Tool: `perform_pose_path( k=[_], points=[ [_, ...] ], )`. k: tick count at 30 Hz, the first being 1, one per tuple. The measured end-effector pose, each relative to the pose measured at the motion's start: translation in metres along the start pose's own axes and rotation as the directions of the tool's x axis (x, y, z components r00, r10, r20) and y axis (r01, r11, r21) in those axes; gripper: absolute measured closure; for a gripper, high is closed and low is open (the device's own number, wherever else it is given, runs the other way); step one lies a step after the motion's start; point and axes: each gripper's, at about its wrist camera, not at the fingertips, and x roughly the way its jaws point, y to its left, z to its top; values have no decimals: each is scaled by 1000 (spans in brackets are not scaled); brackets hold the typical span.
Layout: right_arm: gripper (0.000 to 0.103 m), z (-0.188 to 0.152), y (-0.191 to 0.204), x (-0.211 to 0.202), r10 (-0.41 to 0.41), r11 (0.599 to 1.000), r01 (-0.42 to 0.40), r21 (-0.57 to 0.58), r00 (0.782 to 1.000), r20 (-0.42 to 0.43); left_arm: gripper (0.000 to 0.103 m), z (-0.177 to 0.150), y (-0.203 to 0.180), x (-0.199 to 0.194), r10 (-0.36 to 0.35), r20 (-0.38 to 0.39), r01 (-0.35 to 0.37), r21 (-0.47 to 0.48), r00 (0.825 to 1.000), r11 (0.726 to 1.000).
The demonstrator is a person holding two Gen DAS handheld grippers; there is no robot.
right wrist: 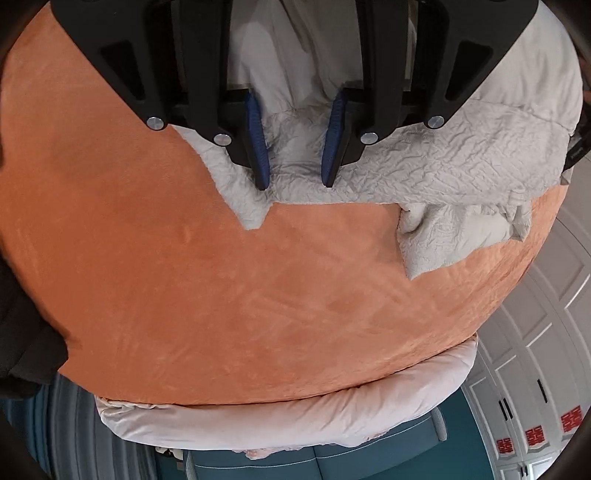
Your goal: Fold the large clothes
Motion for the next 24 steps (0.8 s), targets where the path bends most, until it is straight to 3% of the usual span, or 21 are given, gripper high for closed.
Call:
perform_pose_path(
  k=[6, 11, 13, 17, 20, 21, 22, 24],
  points=[
    [75, 0, -13, 15, 61, 996, -61, 65, 998, 6, 5, -4, 6, 25, -27, -41, 25, -51, 999, 998],
    [75, 5, -13, 12, 55, 997, -53, 64, 998, -14, 5, -4, 6, 28, -39, -56, 35, -59, 998, 998],
    [72, 12, -3, -7, -11, 999, 12, 40, 1000, -19, 11, -1, 7, 13, -33, -42, 31, -50, 999, 998],
    [73, 8, 35, -72, 116, 993, -116, -38, 993, 18, 12, -6, 15, -51, -114, 31, 116, -66, 993, 991],
    [74, -20, 72, -82, 184, 969, -193, -152, 980, -71, 11, -30, 5, -88, -190, 9, 190, -36, 982, 981],
    [74, -37, 85, -67, 128, 962, -155, -224, 983, -130, 11, -40, -3, -92, -196, -13, 196, -4, 981, 981],
    [74, -45, 89, -60, 89, 960, -121, -254, 987, -135, 11, -50, -12, -92, -195, -33, 196, 35, 980, 980],
    [73, -47, 95, -66, 61, 969, -88, -230, 990, -125, 11, -72, -25, -90, -169, -72, 175, 92, 983, 980]
  ],
)
